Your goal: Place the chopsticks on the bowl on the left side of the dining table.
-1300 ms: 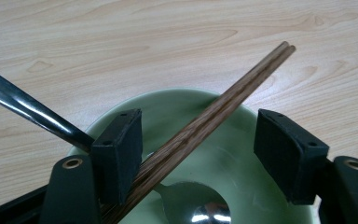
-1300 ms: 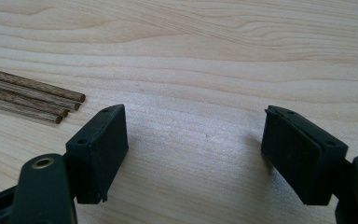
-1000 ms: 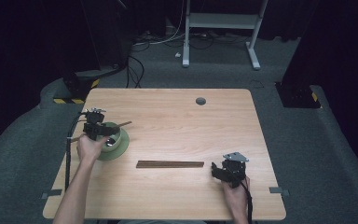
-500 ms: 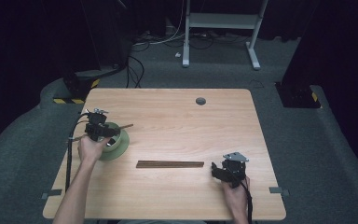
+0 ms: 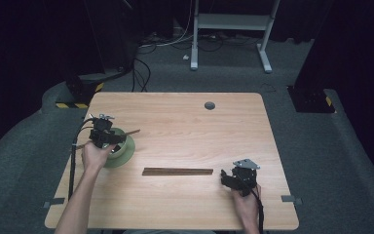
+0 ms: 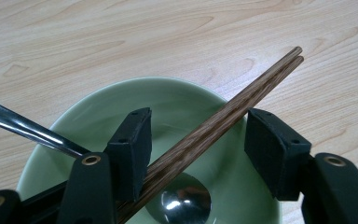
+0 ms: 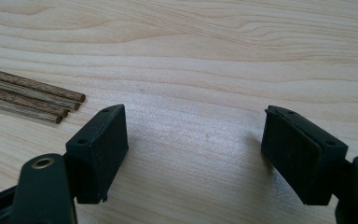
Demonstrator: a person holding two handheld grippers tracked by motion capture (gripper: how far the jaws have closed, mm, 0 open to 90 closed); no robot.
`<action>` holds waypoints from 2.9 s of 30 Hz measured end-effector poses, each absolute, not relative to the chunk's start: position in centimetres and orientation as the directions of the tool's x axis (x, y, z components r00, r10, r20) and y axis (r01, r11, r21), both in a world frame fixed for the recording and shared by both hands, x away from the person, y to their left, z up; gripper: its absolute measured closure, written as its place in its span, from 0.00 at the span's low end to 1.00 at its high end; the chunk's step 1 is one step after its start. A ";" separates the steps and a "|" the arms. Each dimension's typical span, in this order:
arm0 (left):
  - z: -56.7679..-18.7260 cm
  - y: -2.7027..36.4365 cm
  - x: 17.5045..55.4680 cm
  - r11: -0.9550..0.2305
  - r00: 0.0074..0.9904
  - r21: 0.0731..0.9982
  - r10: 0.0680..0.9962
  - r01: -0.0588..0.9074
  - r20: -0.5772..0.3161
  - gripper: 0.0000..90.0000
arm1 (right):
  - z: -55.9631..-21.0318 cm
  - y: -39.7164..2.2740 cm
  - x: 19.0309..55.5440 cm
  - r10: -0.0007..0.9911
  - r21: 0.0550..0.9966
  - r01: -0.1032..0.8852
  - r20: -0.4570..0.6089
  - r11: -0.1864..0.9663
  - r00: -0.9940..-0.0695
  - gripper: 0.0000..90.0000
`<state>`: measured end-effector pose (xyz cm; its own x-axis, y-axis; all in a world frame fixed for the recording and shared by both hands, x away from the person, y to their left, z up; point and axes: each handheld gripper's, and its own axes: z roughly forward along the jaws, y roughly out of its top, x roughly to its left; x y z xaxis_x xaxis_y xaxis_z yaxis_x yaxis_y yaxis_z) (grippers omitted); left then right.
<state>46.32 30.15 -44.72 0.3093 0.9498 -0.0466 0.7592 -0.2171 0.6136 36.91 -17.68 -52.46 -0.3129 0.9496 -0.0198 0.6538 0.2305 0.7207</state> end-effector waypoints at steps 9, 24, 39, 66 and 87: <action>-44.8 30.5 45.9 -0.227 0.329 0.615 0.943 0.755 -0.057 0.44 | -52.5 -17.7 36.9 0.950 0.721 0.654 -0.019 0.230 -0.313 0.24; -44.9 30.8 45.5 -0.226 0.339 0.618 0.938 0.753 -0.069 0.44 | -52.5 -17.7 36.9 0.950 0.721 0.654 -0.020 0.230 -0.313 0.24; -44.4 30.6 45.4 -0.222 0.350 0.631 0.933 0.744 -0.085 0.44 | -52.5 -17.7 36.9 0.950 0.721 0.654 -0.020 0.230 -0.313 0.24; -44.8 28.7 44.7 -0.272 0.407 0.636 0.911 0.722 -0.072 0.45 | -52.5 -17.7 36.9 0.950 0.721 0.654 -0.020 0.230 -0.313 0.24; -44.7 27.8 44.4 -0.285 0.427 0.644 0.901 0.710 -0.072 0.44 | -52.5 -17.7 36.9 0.950 0.721 0.654 -0.020 0.230 -0.313 0.24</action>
